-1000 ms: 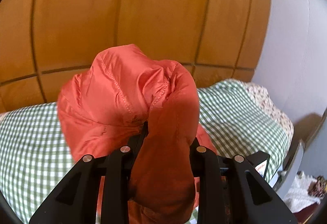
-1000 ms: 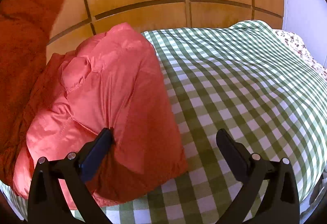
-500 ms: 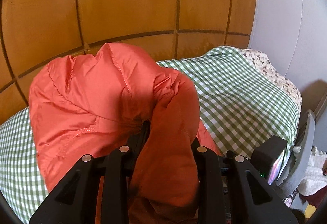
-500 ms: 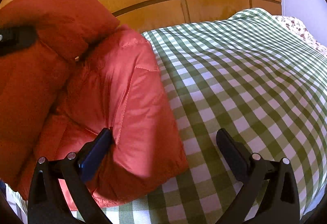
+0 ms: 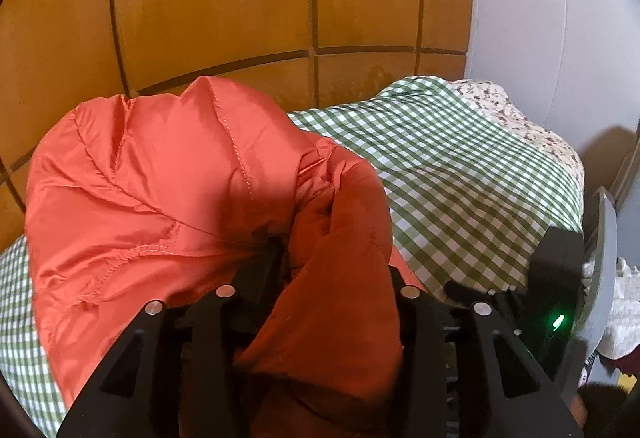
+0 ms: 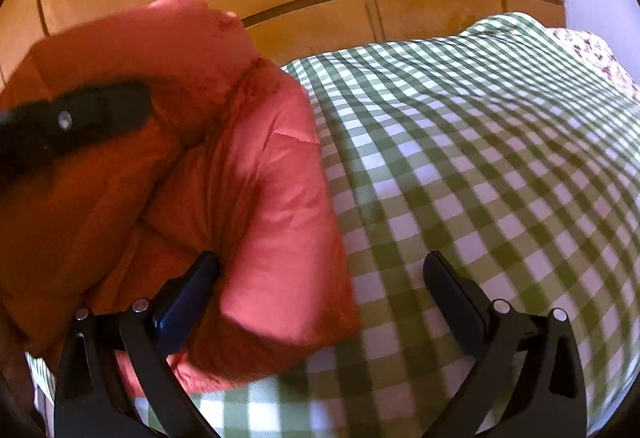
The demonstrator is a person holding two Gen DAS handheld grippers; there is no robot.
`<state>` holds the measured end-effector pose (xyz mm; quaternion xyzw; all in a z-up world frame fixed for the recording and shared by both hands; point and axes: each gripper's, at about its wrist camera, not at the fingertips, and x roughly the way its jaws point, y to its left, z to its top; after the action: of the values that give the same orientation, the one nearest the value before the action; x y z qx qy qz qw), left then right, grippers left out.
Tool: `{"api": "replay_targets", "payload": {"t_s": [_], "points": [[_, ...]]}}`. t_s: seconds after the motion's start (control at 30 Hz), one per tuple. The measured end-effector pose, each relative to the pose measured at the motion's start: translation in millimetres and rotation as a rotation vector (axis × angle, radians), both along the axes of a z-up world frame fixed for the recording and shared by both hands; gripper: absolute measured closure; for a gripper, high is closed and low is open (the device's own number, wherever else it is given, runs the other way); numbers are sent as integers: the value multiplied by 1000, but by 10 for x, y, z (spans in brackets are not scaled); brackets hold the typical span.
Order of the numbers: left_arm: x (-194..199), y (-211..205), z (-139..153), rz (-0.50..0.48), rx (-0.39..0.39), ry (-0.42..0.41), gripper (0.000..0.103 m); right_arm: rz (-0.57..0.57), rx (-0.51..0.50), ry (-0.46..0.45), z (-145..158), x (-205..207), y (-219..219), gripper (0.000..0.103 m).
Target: Fold small clothes
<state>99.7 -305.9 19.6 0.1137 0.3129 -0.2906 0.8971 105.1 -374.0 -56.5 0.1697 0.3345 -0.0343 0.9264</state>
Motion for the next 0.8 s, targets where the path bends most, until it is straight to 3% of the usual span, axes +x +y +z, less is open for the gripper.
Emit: {"api": "replay_targets", "payload": {"t_s": [0.2, 0.33, 0.43, 0.5, 0.6, 0.73, 0.8], "points": [[-22, -1, -46, -32, -34, -12, 56, -109, -59, -70, 413, -172, -280, 2], [66, 133, -8, -28, -139, 47, 55, -64, -305, -92, 735, -62, -97, 2], [49, 150, -8, -37, -131, 39, 55, -119, -482, -56, 878, 78, -66, 2], [1, 150, -5, -46, -117, 19, 55, -170, -409, -40, 967, 132, -258, 2], [-31, 168, -10, -47, -118, 10, 55, -182, -271, -109, 1167, 118, -428, 2], [-57, 141, -29, -46, -106, -3, 54, -15, -103, -165, 1399, 343, -286, 2], [-92, 119, -43, -54, -102, -11, 52, 57, -102, -131, 1414, 540, -143, 2]]}}
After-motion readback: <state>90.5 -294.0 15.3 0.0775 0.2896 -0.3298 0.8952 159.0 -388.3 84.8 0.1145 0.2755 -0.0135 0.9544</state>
